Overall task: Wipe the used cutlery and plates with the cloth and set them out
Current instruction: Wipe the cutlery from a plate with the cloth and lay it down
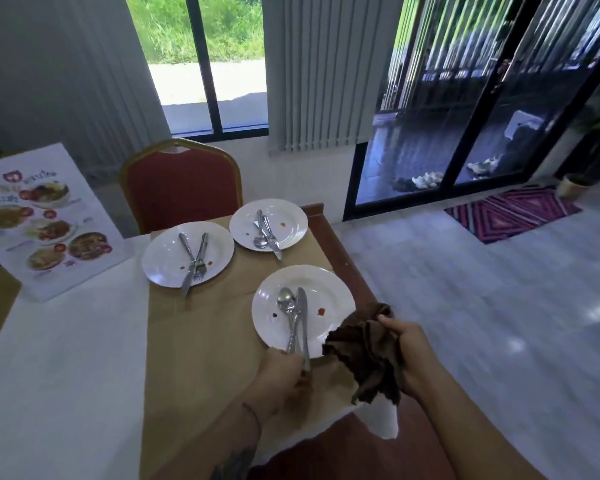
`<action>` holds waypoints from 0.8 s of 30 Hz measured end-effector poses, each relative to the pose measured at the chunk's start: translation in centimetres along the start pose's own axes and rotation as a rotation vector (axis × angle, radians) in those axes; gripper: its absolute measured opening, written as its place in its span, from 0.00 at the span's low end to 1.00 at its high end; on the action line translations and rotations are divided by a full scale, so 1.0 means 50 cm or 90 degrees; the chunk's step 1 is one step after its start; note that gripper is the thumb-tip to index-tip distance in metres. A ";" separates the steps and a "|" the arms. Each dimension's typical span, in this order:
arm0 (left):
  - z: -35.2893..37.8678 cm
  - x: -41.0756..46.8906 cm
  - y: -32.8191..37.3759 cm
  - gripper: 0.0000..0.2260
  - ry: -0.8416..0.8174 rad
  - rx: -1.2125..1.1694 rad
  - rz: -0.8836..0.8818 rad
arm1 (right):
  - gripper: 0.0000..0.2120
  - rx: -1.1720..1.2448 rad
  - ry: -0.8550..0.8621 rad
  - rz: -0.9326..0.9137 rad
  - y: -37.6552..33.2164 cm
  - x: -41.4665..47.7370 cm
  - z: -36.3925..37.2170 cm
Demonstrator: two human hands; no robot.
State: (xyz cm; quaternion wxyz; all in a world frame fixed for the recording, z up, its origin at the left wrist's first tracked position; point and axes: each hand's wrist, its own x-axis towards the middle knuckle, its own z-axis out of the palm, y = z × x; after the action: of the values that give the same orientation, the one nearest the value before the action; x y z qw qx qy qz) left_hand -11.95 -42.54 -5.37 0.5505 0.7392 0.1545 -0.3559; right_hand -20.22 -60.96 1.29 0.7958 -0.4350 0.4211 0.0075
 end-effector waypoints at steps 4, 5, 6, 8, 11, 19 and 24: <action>0.011 0.007 0.007 0.03 0.026 -0.036 -0.039 | 0.18 -0.003 -0.005 0.015 -0.003 0.011 -0.013; 0.012 0.007 0.007 0.03 0.029 -0.033 -0.042 | 0.18 0.000 -0.006 0.017 -0.003 0.012 -0.012; 0.012 0.006 0.009 0.03 0.024 -0.019 -0.039 | 0.17 0.000 -0.005 0.014 -0.001 0.015 -0.009; 0.009 -0.004 0.013 0.02 0.014 -0.008 -0.033 | 0.14 -0.008 -0.001 0.014 0.003 0.022 0.000; 0.000 -0.019 0.024 0.04 0.015 -0.016 -0.012 | 0.14 -0.030 -0.004 0.014 0.014 0.039 0.017; -0.045 -0.053 0.040 0.11 0.004 -0.044 0.077 | 0.18 -0.108 -0.060 -0.032 0.053 0.051 0.096; -0.087 -0.081 0.043 0.13 0.006 0.107 0.190 | 0.16 -0.046 -0.128 -0.084 0.080 0.032 0.171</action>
State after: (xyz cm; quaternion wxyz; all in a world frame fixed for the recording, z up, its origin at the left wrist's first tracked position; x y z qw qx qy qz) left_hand -11.89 -38.62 -0.41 0.5326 0.7991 0.0148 -0.2786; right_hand -15.01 -53.06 -0.25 0.8164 -0.4875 0.3093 0.0138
